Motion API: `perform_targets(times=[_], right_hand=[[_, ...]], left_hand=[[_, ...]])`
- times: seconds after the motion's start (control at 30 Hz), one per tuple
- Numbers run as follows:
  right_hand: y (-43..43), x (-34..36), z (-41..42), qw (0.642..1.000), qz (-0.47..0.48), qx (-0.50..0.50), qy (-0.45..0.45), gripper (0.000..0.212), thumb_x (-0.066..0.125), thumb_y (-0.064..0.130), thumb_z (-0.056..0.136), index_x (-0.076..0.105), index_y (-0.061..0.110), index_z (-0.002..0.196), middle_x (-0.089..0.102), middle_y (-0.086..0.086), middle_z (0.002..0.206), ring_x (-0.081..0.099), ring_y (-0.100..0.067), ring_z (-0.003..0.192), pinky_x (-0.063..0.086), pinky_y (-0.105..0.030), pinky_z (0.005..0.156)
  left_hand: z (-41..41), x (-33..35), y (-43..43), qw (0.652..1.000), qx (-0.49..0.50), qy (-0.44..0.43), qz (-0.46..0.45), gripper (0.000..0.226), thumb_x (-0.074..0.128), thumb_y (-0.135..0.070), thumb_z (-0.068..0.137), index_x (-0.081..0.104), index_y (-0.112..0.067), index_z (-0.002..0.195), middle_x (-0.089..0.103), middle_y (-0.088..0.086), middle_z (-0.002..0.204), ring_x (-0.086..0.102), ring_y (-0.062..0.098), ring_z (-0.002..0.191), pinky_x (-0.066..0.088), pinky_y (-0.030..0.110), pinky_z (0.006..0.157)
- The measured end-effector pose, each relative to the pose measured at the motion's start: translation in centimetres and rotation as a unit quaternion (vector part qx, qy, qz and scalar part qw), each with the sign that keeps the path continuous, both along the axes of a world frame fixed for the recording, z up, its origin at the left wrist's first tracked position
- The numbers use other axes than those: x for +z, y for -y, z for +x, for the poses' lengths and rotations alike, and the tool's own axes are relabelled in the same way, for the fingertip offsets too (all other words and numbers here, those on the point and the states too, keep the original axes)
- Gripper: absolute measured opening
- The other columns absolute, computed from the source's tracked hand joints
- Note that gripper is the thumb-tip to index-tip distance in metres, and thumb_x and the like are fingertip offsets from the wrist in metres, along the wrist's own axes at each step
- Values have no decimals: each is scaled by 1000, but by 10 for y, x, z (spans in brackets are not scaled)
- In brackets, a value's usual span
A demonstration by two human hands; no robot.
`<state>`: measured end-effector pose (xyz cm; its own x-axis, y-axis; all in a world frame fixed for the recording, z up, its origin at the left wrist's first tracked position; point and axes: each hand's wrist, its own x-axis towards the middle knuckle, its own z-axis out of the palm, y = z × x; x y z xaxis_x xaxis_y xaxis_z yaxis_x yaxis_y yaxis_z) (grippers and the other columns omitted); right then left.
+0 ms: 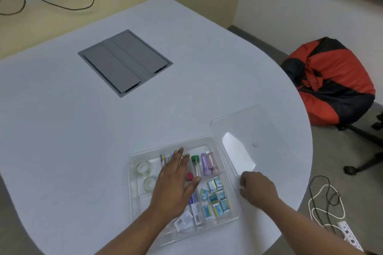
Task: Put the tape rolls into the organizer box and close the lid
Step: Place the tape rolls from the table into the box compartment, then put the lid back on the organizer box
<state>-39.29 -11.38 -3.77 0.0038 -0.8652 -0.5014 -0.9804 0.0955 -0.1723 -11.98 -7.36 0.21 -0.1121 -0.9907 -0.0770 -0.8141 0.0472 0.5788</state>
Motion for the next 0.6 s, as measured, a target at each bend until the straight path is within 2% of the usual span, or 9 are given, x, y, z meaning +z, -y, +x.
perform_targets(times=[0.1,0.23,0.37,0.43,0.5,0.6], right_hand=[[3,3,4,999,-51,-13,-6,11,59,27,67,55,24,77,58,6,79,59,-19,77,41,-25,60],[18,23,4,983,-173,-51,18,11,62,25,68,55,21,76,55,5,73,52,-18,67,44,-28,56],[44,55,5,958,-267,-77,67,18,61,9,69,47,22,71,51,6,67,52,-20,62,33,-28,52],[56,74,8,936,-325,-72,112,24,61,1,71,48,20,73,50,6,69,49,-19,64,36,-29,53],[66,97,14,899,-397,-50,176,28,62,-7,74,51,18,80,51,4,76,46,-16,71,39,-28,60],[78,135,26,840,-481,-5,251,25,61,-10,79,55,12,87,52,2,85,47,-14,80,33,-13,73]], left_hand=[[0,6,2,1000,2,-2,-5,67,36,-59,92,27,-23,147,8,-6,160,8,11,146,19,37,118],[0,20,10,999,18,-21,-22,62,48,-47,94,31,-19,146,12,-4,160,10,10,145,20,39,118],[3,34,21,997,40,-56,-37,63,35,-54,93,33,-18,145,15,-6,159,14,10,145,20,36,117],[7,41,28,994,59,-79,-50,63,33,-54,93,33,-19,145,16,-6,158,15,8,144,18,32,115],[15,48,35,989,84,-102,-69,61,36,-52,93,33,-20,145,18,-7,158,15,5,143,17,32,115],[31,59,47,979,127,-128,-96,59,42,-50,93,32,-23,145,21,-7,158,18,5,143,22,38,116]])
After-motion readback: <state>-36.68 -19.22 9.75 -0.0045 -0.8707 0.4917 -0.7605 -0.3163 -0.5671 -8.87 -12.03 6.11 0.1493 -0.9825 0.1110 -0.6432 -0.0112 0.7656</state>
